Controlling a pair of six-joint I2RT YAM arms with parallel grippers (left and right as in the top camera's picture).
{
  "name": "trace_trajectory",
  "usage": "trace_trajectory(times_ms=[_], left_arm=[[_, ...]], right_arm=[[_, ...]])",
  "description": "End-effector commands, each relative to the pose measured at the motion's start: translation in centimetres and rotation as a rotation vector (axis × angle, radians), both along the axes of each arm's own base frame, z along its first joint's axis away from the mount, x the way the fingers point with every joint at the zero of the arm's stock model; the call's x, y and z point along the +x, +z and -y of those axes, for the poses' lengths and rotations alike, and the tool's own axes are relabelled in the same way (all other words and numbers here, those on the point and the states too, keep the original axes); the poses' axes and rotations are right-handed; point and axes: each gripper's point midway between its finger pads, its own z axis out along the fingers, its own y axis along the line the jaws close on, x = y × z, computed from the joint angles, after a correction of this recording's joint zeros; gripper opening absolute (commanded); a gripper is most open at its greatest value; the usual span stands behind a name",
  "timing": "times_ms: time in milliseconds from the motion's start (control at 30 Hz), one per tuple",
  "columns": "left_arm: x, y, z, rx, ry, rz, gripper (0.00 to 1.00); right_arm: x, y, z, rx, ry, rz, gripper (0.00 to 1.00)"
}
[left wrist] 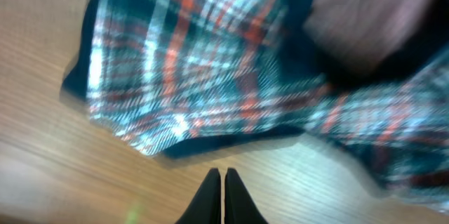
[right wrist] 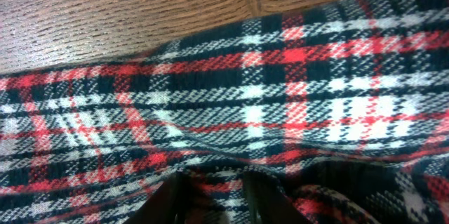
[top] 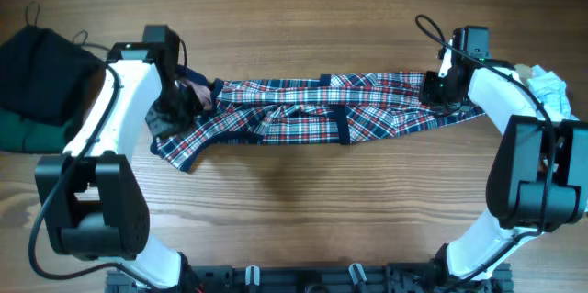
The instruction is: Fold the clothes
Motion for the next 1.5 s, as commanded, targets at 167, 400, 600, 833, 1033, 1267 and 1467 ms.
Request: trace_trajectory(times_ms=[167, 400, 600, 833, 1033, 1267, 1467], left_arm=[[-1.9, -1.4, -2.7, 0.372, -0.147, -0.020, 0.15], [-5.3, -6.2, -4.0, 0.406, -0.223, -0.072, 0.35], [-3.7, -7.1, -2.3, 0.305, -0.248, -0.006, 0.78], [-3.4, -7.5, -0.9, 0.228, -0.233, 0.015, 0.61], [-5.1, -8.9, -1.1, 0.225, -0.236, -0.015, 0.52], [-8.5, -7.7, -1.5, 0.233, -0.191, -0.161, 0.04], [-5.9, -6.5, -2.0, 0.291, -0.125, -0.066, 0.51]], right_arm=[[-3.7, -4.8, 2.4, -0.056, -0.050, -0.155, 0.36], [-3.5, -4.8, 1.9, -0.028, -0.045, -0.143, 0.36], [-3.4, -4.8, 1.9, -0.026, -0.045, -0.142, 0.36], [-3.2, -4.8, 1.5, -0.005, -0.040, -0.134, 0.36], [-3.2, -4.8, 1.5, -0.005, -0.040, -0.134, 0.36], [-3.2, -4.7, 0.9, 0.031, -0.033, -0.131, 0.36], [-3.2, -4.7, 0.8, 0.031, -0.034, -0.132, 0.37]])
